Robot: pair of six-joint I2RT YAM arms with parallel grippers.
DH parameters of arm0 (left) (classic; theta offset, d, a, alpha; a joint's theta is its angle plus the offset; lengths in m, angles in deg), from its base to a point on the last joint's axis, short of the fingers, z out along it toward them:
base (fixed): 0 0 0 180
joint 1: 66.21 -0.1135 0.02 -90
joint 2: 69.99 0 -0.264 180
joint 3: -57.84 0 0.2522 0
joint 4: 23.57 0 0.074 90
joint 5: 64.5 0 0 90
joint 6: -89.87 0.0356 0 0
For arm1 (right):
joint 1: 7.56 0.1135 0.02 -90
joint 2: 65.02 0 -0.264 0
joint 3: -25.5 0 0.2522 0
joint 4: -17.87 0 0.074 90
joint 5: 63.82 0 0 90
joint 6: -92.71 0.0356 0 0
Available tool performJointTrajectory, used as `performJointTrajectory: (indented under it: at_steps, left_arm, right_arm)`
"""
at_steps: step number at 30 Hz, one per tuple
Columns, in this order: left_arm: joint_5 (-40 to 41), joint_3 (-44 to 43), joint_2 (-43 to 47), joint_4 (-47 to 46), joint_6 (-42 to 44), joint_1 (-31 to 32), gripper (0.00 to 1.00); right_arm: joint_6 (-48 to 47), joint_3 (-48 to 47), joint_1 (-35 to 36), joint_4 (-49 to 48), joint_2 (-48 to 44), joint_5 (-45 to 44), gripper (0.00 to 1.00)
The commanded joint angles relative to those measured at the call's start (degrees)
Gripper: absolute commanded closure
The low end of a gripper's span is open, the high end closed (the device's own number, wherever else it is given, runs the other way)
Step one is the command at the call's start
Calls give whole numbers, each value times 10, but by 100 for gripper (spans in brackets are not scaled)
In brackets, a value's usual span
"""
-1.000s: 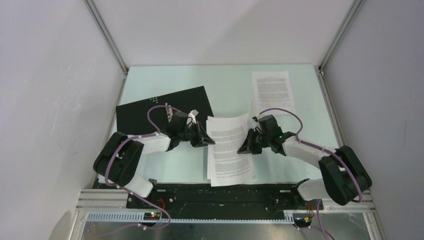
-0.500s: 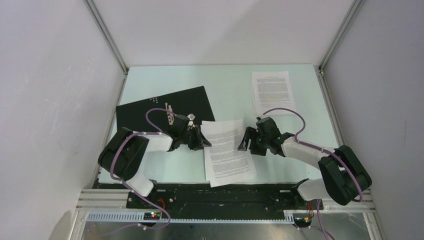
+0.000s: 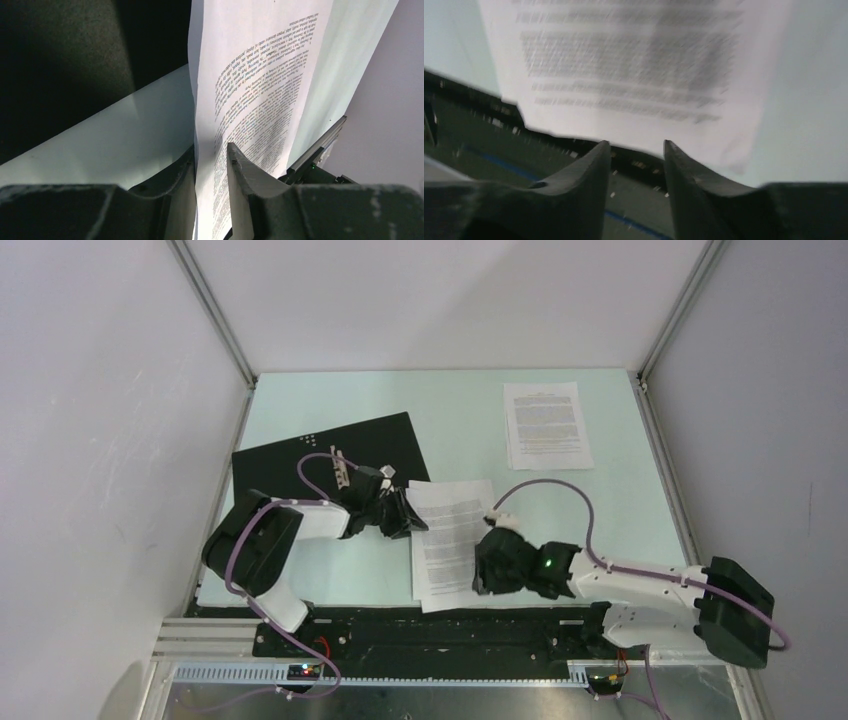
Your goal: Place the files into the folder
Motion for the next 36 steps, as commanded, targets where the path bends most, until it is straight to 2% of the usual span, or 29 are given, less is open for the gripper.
performJointTrajectory:
  at_steps: [1, 3, 7, 18, 25, 36]
  left_arm:
    - [26, -6, -28, 46, 9, 5, 66]
    - [24, -8, -33, 55, 9, 5, 66]
    - [13, -6, -42, 63, -2, 5, 66]
    - [17, 24, -24, 63, -65, 6, 67]
    - [16, 20, -23, 63, -67, 13, 65]
    - [26, 18, -30, 63, -65, 29, 58]
  right_arm:
    - [103, -3, 116, -3, 34, -34, 59]
    - [127, -3, 171, -41, 68, -40, 69]
    - [149, -16, 213, -101, 129, -53, 75]
    - [187, -27, 249, -161, 199, -106, 76]
    - [195, -32, 257, -179, 211, -145, 76]
    - [160, -49, 251, -191, 212, -157, 76]
